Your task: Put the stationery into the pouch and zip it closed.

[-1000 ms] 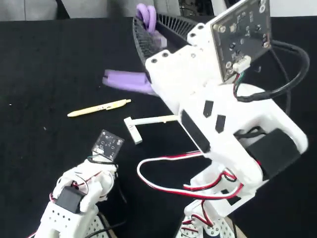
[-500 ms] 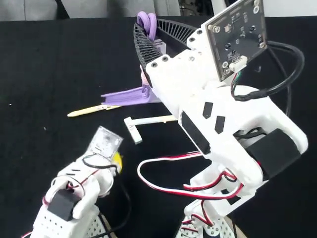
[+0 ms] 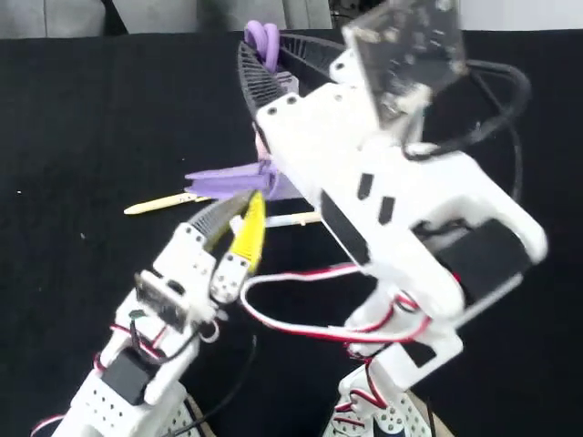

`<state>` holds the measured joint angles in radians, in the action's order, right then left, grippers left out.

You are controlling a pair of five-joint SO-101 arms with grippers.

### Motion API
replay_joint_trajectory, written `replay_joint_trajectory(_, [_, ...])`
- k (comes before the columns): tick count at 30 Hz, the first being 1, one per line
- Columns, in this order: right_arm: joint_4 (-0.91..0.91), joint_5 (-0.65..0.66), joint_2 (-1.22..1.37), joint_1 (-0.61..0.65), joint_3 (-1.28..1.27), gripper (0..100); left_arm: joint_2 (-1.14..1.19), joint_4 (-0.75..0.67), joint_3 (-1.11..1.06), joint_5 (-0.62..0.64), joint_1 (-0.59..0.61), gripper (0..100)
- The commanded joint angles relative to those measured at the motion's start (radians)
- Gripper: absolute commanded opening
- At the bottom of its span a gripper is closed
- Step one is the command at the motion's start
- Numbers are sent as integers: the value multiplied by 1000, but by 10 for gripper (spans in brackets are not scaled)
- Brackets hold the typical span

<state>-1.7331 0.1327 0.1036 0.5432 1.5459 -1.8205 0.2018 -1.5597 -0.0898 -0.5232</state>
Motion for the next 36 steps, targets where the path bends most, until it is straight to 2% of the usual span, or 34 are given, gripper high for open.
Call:
replay_joint_trajectory(1, [-6,5,48,64,33,11,-5,-72,-4,5,-157,30])
replay_joint_trajectory(5, [-12,5,84,132,35,11,-5,-72,-2,5,-171,31])
replay_joint_trajectory(10, [-14,5,88,138,35,11,-5,-72,-33,11,-171,99])
replay_joint_trajectory(13, [-26,5,76,138,59,11,-5,-72,-85,5,-153,106])
replay_joint_trajectory(17, [-32,5,39,135,74,11,-5,-84,-125,9,-5,109])
replay_joint_trajectory(20, [-34,3,2,137,70,11,-5,-186,-136,12,151,109])
replay_joint_trajectory(23, [-34,3,-39,135,68,11,-5,-216,-136,12,236,109])
replay_joint_trajectory(36, [-9,12,-165,137,10,11,-5,-213,-136,12,228,109])
